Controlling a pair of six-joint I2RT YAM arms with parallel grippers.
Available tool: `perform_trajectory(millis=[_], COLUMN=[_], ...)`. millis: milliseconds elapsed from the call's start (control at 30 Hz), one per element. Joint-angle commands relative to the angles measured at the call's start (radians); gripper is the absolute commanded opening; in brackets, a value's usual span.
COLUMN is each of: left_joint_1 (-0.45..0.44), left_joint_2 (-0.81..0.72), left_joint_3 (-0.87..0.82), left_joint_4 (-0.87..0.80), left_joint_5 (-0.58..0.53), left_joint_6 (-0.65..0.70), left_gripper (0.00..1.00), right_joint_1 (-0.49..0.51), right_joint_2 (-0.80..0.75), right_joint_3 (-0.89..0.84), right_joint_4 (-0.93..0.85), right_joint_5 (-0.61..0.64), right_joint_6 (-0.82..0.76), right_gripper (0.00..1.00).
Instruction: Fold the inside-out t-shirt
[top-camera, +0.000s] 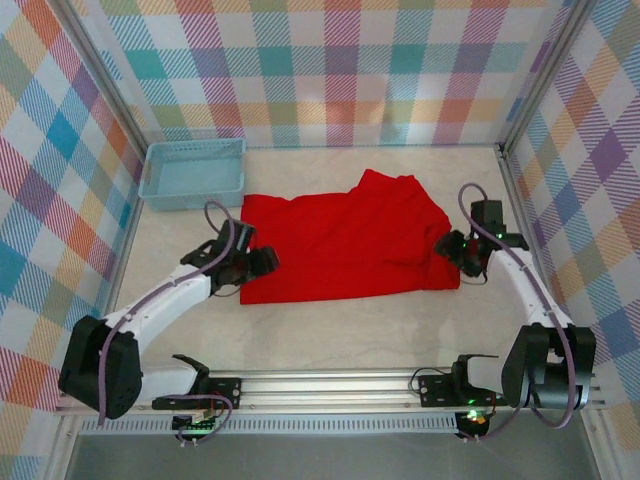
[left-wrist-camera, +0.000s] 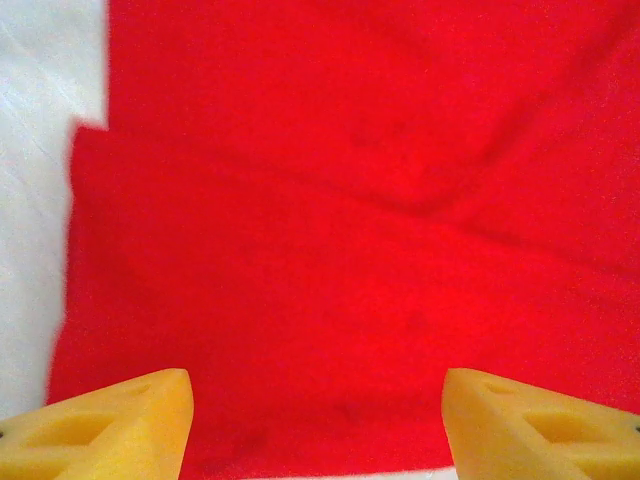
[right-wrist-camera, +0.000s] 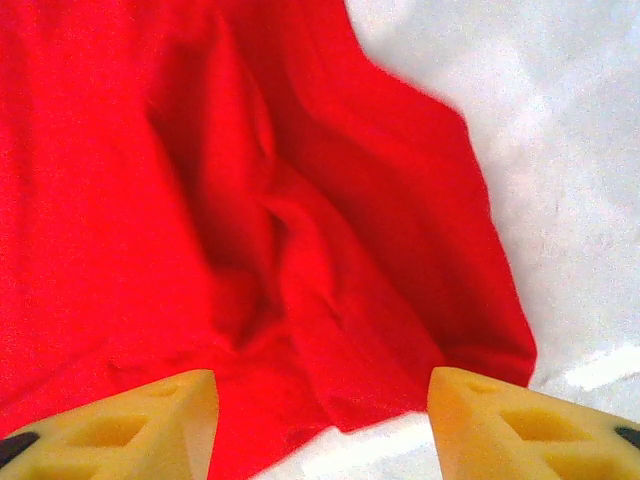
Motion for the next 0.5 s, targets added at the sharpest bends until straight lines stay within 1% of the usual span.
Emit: perform_trajectory(millis=[0, 67, 133, 200, 300, 367, 467], left_joint_1=[-0.013, -0.013, -0.012, -0.010, -0.002, 0.016, 0.064], left_joint_2=[0.088, 0.143, 0.185, 0.216, 0.236, 0.229, 0.206], left_joint_3=[-0.049, -0.054, -0.053, -0.048, -0.046, -0.064, -0.107], left_joint_4=[0.098, 0.163, 0.174, 0.172, 0.148, 0.138, 0.149], left_joint_5=[0.066, 0.077, 0.068, 0.054, 0.012, -0.009, 0.003], left_joint_6=[-0.037, -0.039, -0.039, -0.036, -0.039, -0.046, -0.051], left_gripper=[0.64, 0.64, 0.64, 0.64, 0.64, 0.64, 0.66], right_joint_1=[0.005, 0.018, 0.021, 0.023, 0.017, -0.007, -0.054], right_joint_2=[-0.003, 0.010, 0.037, 0.067, 0.124, 0.155, 0.190], right_joint_3=[-0.073, -0.099, -0.105, -0.112, -0.109, -0.110, -0.110], right_joint_4=[0.038, 0.079, 0.100, 0.121, 0.121, 0.125, 0.140], right_joint_5=[-0.110, -0.148, -0.178, -0.175, -0.067, 0.003, 0.036], right_joint_6=[0.033, 0.046, 0.059, 0.070, 0.095, 0.117, 0.142], right_gripper=[0.57, 0.56, 0.56, 0.56, 0.57, 0.58, 0.59])
